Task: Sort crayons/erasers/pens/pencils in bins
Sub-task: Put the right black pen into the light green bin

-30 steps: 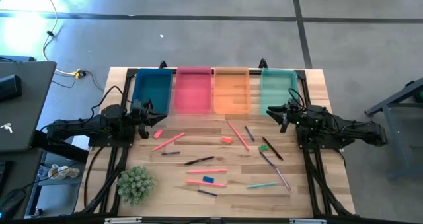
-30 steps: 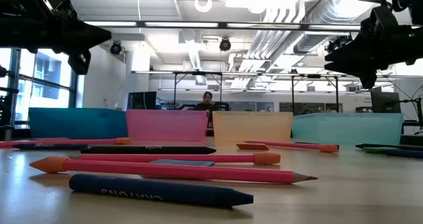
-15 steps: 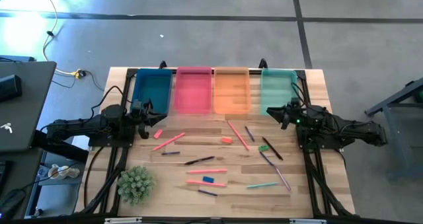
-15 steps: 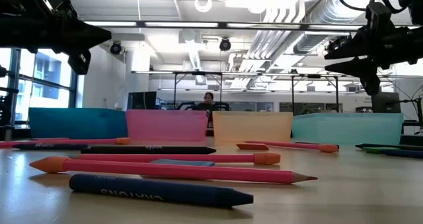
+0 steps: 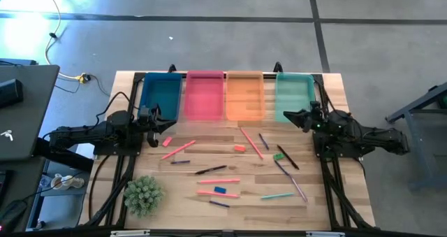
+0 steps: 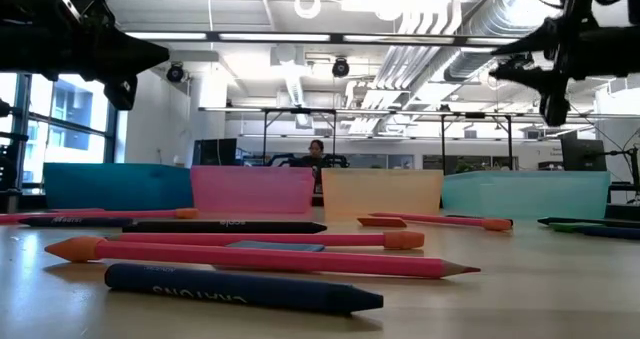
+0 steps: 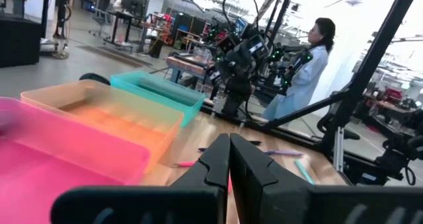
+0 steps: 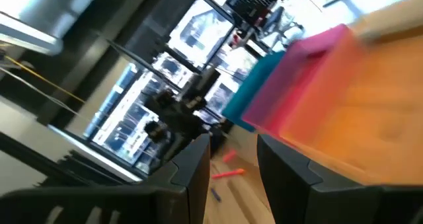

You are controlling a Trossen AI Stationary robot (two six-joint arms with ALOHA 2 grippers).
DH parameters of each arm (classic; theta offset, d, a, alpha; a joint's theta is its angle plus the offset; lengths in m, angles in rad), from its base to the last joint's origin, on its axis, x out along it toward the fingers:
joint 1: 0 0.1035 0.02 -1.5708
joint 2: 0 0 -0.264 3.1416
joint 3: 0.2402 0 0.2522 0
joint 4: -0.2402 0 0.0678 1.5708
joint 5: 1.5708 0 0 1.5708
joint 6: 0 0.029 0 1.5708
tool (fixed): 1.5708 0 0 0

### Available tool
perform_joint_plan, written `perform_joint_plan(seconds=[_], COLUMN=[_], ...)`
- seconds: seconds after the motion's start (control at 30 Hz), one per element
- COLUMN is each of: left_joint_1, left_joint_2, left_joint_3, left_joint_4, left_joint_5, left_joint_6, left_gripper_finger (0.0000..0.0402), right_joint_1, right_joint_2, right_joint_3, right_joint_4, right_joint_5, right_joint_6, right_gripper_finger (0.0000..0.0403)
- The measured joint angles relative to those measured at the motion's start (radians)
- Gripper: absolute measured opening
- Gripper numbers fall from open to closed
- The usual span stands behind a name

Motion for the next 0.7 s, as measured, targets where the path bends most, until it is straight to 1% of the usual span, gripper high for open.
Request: perform_joint_plan(seconds=[0.17,0.23,0.3,0.4,0.5,0.6,0.7], left_joint_1=[0.0,0.0,0.0,0.0,0.0,0.0,0.0], left_joint_2=[0.0,0.0,0.0,0.0,0.0,0.0,0.0], left_joint_3=[0.0,0.0,0.0,0.0,0.0,0.0,0.0], left_joint_4=[0.0,0.0,0.0,0.0,0.0,0.0,0.0], left_joint_5=[-0.001,-0.002,-0.002,-0.002,-0.002,-0.002,-0.002], left_joint_6=[0.001,0.001,0.001,0.001,0.001,0.001,0.001], left_gripper_finger=[0.0,0.0,0.0,0.0,0.0,0.0,0.0], right_joint_1=[0.0,0.0,0.0,0.0,0.0,0.0,0.001], right_joint_2=[0.044,0.081,0.123,0.203,0.288,0.366,0.446], right_joint_3=[0.11,0.172,0.244,0.363,0.466,0.536,0.579], right_joint_4=[-0.03,-0.082,-0.186,-0.405,-0.589,-0.702,-0.759], right_joint_5=[-0.001,-0.012,-0.024,-0.042,-0.084,-0.122,-0.17], right_joint_6=[-0.051,-0.074,-0.083,-0.055,-0.044,-0.035,-0.03], right_gripper_finger=[0.0119,0.0119,0.0119,0.0119,0.0119,0.0119,0.0119])
